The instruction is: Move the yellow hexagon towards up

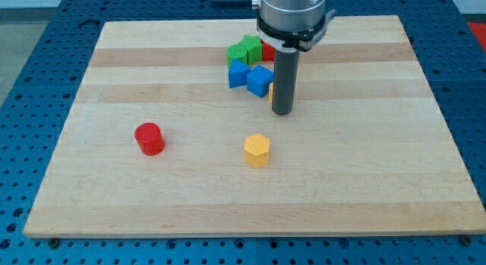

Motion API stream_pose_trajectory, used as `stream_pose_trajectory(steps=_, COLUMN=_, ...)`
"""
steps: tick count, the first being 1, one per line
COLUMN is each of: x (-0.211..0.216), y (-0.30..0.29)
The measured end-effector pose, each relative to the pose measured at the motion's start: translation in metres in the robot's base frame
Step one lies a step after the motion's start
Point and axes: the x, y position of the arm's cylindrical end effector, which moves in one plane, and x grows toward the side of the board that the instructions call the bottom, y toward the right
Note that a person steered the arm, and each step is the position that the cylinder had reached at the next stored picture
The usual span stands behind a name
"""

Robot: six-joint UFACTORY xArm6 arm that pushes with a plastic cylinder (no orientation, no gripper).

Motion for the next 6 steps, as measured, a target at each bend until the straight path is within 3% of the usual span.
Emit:
stream_pose_trajectory(steps=2, x=0.072, y=0.055)
stream_pose_trajectory(steps=3, x=0.115, y=0.050)
stream_pose_trajectory(steps=4, x=0.121, y=0.005)
stream_pose_trajectory(steps=6, x=0.053, y=-0.036)
